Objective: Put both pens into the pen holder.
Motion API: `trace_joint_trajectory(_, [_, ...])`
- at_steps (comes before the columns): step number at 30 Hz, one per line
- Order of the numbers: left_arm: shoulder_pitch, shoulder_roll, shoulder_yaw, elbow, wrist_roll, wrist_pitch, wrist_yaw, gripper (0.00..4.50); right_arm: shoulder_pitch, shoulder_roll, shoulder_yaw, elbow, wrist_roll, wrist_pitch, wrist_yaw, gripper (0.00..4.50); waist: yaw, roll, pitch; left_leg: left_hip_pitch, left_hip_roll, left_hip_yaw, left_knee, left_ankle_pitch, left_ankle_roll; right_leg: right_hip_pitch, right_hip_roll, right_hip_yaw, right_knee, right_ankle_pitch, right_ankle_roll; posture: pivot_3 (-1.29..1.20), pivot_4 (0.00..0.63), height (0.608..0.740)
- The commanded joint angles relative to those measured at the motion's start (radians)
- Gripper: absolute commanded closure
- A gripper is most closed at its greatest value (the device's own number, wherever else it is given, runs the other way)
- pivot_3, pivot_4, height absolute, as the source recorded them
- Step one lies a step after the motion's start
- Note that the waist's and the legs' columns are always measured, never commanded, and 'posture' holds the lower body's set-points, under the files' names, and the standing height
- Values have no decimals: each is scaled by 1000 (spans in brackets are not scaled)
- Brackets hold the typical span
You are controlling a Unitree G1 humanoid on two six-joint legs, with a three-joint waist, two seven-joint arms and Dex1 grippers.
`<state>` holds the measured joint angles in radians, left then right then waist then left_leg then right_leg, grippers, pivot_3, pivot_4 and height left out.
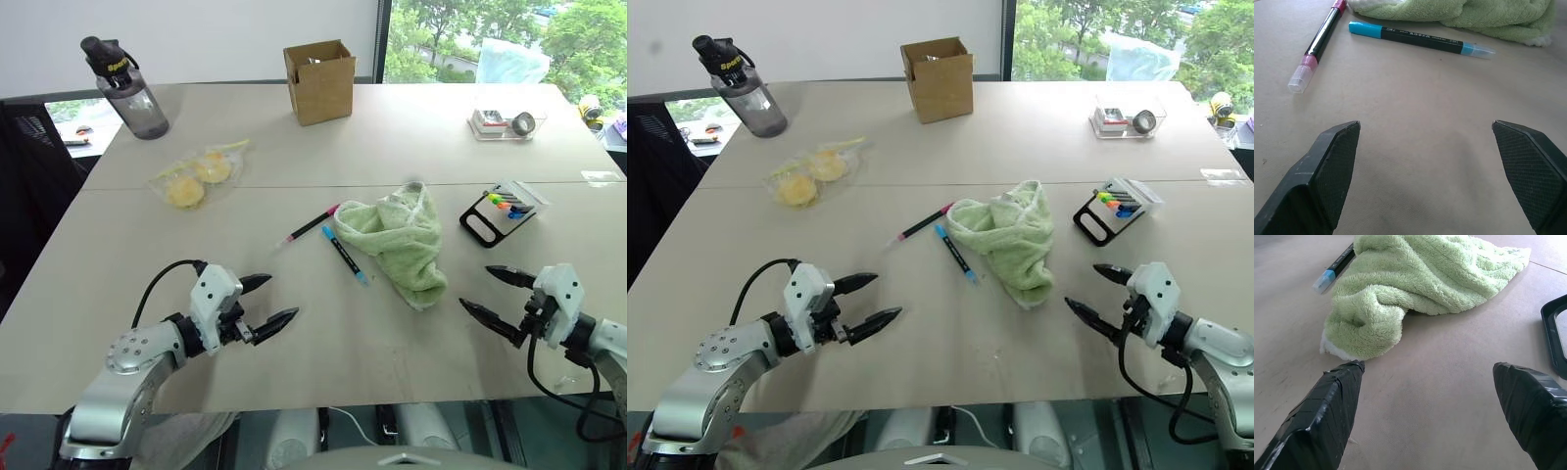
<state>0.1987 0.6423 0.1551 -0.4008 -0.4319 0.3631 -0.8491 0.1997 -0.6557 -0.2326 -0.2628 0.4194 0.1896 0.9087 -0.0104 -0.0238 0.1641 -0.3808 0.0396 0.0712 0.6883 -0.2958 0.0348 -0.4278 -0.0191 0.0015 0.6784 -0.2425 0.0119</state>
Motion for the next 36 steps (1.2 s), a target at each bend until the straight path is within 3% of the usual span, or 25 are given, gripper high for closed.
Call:
trace_joint_trajectory(1, [1,8,7,-16,-1,-16,-2,46,7,-11,-33,-9,7,-31,7,0,0,0,0,0,0,0,0,0,0,0,0,0,0,0,0,0,150,736])
trace_joint_trajectory(25, [-34,-5,-17,36,21,-62,-12,46,-44,-8,-4,-14,0,-19,-5,0,0,0,0,0,0,0,0,0,0,0,0,0,0,0,0,0,150,736])
trace_joint_trajectory(28, [-49,-8,-20,47,16,-70,-19,46,-99,14,12,-26,19,15,-34,0,-2,0,0,0,0,0,0,0,0,0,0,0,0,0,0,0,150,736])
trace_joint_trajectory(36, [-90,105,68,11,-198,49,-196,46,-381,52,155,-58,-16,232,-170,0,-3,0,0,0,2,1,0,0,0,-1,0,1,0,0,0,0,150,736])
